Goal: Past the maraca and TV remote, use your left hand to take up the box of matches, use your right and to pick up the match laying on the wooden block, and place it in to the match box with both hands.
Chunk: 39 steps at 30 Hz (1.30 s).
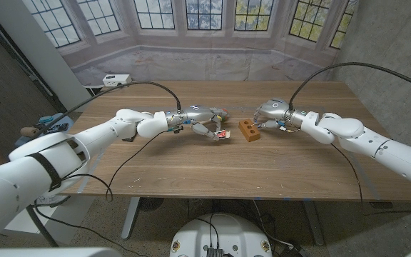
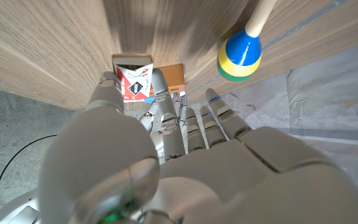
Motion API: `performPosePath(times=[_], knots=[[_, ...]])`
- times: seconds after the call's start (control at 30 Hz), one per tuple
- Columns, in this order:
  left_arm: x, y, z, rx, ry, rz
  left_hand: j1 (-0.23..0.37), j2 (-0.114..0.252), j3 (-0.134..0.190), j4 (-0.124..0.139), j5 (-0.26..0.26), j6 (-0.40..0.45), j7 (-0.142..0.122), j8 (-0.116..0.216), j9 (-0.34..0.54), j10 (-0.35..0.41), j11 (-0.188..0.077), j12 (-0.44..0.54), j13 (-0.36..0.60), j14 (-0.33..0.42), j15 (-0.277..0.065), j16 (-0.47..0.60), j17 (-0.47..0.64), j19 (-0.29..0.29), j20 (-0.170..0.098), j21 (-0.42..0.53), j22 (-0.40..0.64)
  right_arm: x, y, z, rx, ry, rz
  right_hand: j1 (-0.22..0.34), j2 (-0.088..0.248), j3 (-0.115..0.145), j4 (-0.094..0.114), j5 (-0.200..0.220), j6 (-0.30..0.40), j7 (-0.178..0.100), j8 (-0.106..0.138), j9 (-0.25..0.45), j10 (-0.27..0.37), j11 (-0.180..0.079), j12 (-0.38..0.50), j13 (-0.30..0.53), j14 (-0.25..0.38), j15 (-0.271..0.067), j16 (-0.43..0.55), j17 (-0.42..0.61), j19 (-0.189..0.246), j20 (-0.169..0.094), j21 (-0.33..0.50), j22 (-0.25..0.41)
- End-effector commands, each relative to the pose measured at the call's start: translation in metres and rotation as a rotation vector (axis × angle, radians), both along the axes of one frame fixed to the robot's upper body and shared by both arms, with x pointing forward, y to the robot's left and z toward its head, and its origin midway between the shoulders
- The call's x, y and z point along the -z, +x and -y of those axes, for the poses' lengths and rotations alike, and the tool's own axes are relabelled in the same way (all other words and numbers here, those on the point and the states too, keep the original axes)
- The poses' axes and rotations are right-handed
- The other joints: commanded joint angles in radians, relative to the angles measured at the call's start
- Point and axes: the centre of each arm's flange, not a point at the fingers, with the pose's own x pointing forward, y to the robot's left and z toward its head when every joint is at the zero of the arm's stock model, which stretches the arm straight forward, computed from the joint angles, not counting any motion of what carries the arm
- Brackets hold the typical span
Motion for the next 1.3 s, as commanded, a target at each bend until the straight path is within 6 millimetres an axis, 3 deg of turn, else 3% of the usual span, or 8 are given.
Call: performPosePath(times=[0.03,1.3], knots=[[0.0008,0.0021,-0.0033,-0.004,-0.007,-0.002,0.024,0.033,-0.004,-0.002,0.009,0.001,-0.007,0.004,0.004,0.006,-0.002,-0.002,0.003,0.008,-0.003,0.0,0.003,0.006,-0.005,0.0,0.006,-0.004,-0.0005,-0.0031,-0.001,0.001,0.0,0.012,0.003,-0.001,0.0,0.006,0.01,-0.001,0.005,0.003,0.013,0.0,0.003,0.005,0.014,-0.153,0.007,0.006,0.01,-0.052,0.006,0.004],[0.0017,0.0032,-0.0027,-0.006,-0.011,-0.002,0.025,0.034,-0.007,-0.002,0.009,0.0,-0.007,0.009,0.005,0.007,-0.002,-0.002,0.003,0.008,-0.003,0.0,0.003,0.006,-0.005,0.0,0.006,0.0025,-0.0034,-0.0049,-0.015,0.021,0.003,0.04,0.012,-0.004,-0.002,0.009,0.07,-0.004,0.019,0.004,0.069,-0.009,0.016,0.008,0.058,-0.157,0.021,0.008,0.032,-0.059,0.012,0.005]])
